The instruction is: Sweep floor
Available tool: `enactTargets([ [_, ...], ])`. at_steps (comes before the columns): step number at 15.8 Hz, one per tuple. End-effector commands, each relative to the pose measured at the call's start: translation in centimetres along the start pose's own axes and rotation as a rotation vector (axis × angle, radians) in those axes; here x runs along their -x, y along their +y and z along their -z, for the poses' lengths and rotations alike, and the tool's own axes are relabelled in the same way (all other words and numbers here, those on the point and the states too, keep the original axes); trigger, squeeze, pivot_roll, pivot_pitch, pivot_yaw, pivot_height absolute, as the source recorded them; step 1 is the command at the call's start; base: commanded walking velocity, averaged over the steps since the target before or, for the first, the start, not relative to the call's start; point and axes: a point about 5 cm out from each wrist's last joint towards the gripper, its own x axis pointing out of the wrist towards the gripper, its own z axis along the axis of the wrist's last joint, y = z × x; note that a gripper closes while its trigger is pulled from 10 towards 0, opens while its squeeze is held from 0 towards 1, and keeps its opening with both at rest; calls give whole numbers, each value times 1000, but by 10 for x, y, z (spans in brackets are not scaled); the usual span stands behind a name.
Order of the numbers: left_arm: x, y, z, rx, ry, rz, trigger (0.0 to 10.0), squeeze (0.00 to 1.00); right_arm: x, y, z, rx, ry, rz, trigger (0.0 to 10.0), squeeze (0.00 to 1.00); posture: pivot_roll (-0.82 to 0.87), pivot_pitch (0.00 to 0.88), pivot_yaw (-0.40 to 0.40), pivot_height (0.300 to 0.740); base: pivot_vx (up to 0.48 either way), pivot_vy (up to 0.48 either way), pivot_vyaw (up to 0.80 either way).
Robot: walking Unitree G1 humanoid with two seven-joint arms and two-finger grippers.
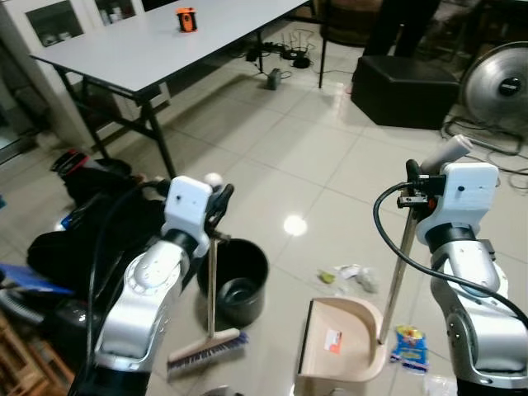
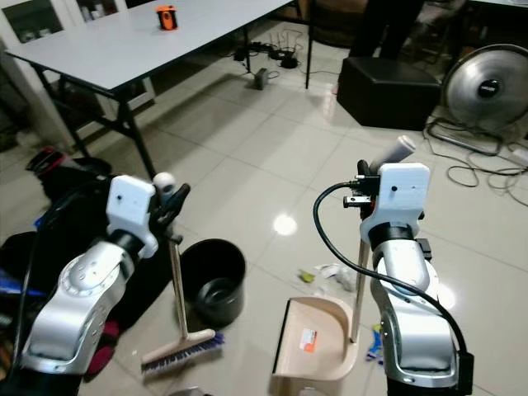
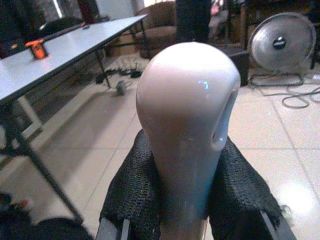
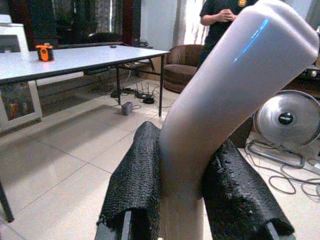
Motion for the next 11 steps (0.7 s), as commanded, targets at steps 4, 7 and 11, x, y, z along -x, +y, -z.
enactTargets([
  [4,-6,-3,-10,-15,-40,10,10000,0,4,-3,-7,13,-46,36,10000,0,-54,37,82,740,0,-348,0],
  [7,-6,-3,-9,-15,-39,12,10000,0,4,-3,-7,14,-42,40,10000,0,-54,37,83,740,0,-349,0],
  [11,-7,-3,-10,-17,-44,12,10000,0,5,-3,-6,12,-39,52,10000,0,-55,40,90,740,0,-346,0],
])
